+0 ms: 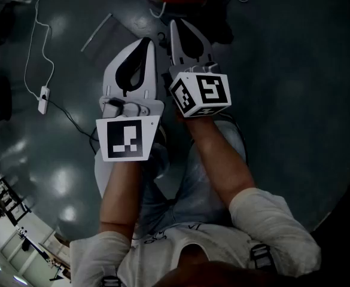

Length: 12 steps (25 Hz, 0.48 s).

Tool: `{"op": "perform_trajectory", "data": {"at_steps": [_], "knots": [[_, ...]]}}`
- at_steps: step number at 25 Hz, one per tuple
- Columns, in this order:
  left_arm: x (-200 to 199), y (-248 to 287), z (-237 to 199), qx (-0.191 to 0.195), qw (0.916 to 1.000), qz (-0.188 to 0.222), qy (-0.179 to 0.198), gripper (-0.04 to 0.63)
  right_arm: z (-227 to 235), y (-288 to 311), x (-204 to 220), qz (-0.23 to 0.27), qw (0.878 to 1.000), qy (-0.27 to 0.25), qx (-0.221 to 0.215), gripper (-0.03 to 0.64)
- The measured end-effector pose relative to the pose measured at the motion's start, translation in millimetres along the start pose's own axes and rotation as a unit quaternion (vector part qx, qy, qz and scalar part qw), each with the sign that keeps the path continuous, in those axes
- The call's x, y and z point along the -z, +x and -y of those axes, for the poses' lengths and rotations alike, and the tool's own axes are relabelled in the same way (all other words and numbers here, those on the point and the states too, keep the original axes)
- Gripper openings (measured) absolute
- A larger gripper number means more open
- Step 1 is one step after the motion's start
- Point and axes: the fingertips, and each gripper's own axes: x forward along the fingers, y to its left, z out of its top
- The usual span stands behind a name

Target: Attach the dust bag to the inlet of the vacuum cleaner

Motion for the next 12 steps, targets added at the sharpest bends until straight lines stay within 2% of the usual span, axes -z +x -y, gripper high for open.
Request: {"op": "perform_trajectory", "data": {"at_steps": [3,6,9,12], "knots": [[-10,-6,-41,-0.016,0.9988,0.032,-0.033,0.005,-27,17,19,-0.006,0.998,-0.049,-0.039,0.014],[-7,12,-70,-0.007,0.9982,0.050,-0.033,0.005,-31,36,44,-0.016,0.995,-0.075,-0.059,0.014],[7,36,-82,0.021,0.9987,0.043,-0.016,0.005,-13,42,50,-0.041,0.990,-0.127,-0.032,0.014],[8,57,-106,0.031,0.9974,0.035,-0.054,0.005,-29,57,16,-0.088,0.978,-0.186,-0.016,0.014]]}}
